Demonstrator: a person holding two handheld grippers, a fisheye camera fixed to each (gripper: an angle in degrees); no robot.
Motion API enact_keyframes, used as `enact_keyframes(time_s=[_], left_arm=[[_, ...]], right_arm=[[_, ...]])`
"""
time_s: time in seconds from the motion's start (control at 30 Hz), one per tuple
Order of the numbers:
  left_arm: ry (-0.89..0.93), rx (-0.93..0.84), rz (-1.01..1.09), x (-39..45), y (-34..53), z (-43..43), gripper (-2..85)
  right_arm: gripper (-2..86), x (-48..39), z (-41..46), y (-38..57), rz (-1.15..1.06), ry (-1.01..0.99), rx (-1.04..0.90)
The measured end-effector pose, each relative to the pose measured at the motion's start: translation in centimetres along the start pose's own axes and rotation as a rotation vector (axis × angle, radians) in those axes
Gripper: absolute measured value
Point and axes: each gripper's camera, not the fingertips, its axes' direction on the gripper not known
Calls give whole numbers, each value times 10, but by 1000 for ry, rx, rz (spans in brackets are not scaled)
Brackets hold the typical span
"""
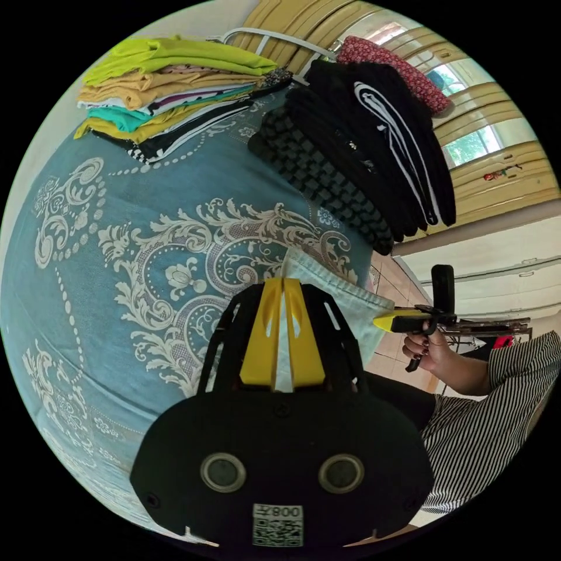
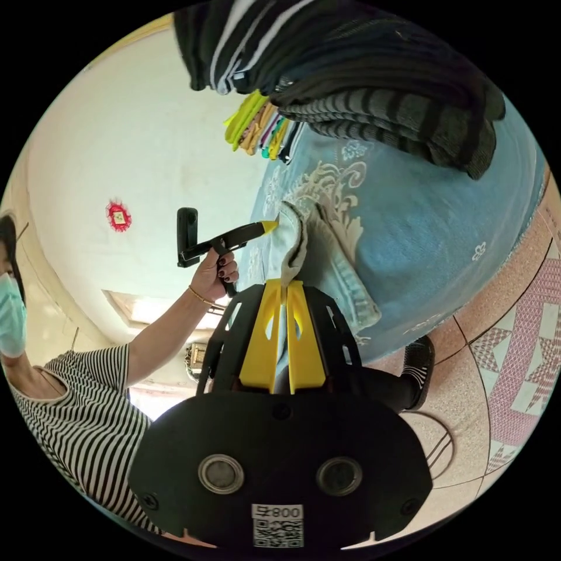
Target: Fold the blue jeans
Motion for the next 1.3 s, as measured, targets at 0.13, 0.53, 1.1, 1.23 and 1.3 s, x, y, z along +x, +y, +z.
enact_keyframes(time_s=[0.13, 0.53, 1.1, 1.23, 1.3], left_arm=[[5, 41, 64, 12, 21, -11, 2], [-115, -90, 151, 17, 59, 43, 1], [-192, -36, 87, -59, 215, 35, 6], [-168, 170, -4, -85, 303, -16, 3], [-147, 243, -37, -98, 357, -39, 3]], right_arm=[[10, -30, -16, 11, -69, -10, 3], [11, -37, -20, 12, 76, 21, 29], [19, -138, -3, -66, 34, 54, -22], [24, -176, -13, -87, 27, 88, -14], [25, -193, -20, -95, 26, 116, -6]])
